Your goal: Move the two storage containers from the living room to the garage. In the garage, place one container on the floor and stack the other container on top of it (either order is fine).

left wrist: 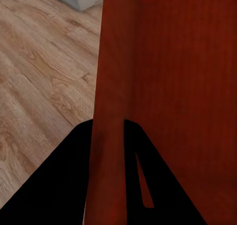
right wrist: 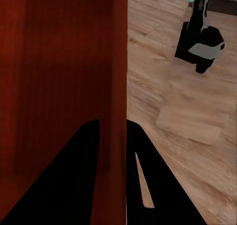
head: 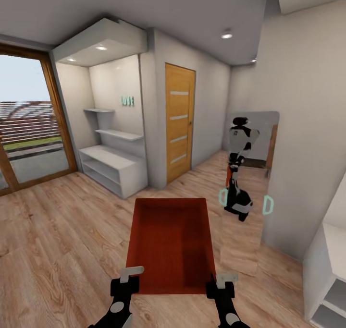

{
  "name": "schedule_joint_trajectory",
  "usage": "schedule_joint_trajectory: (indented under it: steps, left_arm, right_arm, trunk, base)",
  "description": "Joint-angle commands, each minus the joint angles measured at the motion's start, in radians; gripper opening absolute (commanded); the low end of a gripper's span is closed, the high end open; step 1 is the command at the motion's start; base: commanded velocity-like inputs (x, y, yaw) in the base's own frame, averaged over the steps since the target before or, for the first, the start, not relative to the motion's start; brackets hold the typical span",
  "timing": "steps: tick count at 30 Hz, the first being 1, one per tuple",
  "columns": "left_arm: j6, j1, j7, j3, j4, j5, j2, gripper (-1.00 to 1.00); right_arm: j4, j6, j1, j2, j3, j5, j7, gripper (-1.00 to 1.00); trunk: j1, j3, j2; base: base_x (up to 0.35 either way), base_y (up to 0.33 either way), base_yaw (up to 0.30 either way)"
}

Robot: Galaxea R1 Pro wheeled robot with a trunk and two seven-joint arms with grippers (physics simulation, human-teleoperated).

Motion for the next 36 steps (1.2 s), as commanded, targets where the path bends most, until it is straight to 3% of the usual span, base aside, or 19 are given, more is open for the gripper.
schedule_joint_trajectory:
  steps: [1,20,36]
  left_arm:
    - [0.073,-0.001,0.007,-0.009,0.004,0.020,0.000,-1.00]
    - [0.072,-0.001,0.007,-0.009,0.004,0.020,0.000,-1.00]
    - [0.072,-0.001,0.007,-0.009,0.004,0.020,0.000,-1.00]
  right_arm:
    - [-0.006,-0.049,-0.002,0.000,-0.005,-0.015,-0.021,-1.00]
    - [-0.006,-0.049,-0.002,0.000,-0.005,-0.014,-0.021,-1.00]
    - [-0.006,-0.049,-0.002,0.000,-0.005,-0.015,-0.021,-1.00]
  trunk:
    - [0.001,-0.002,-0.002]
    - [0.001,0.000,-0.002]
    - [0.001,0.000,-0.002]
  base:
    - [0.321,0.000,0.237]
    - [0.321,0.000,0.276]
    - [0.321,0.000,0.027]
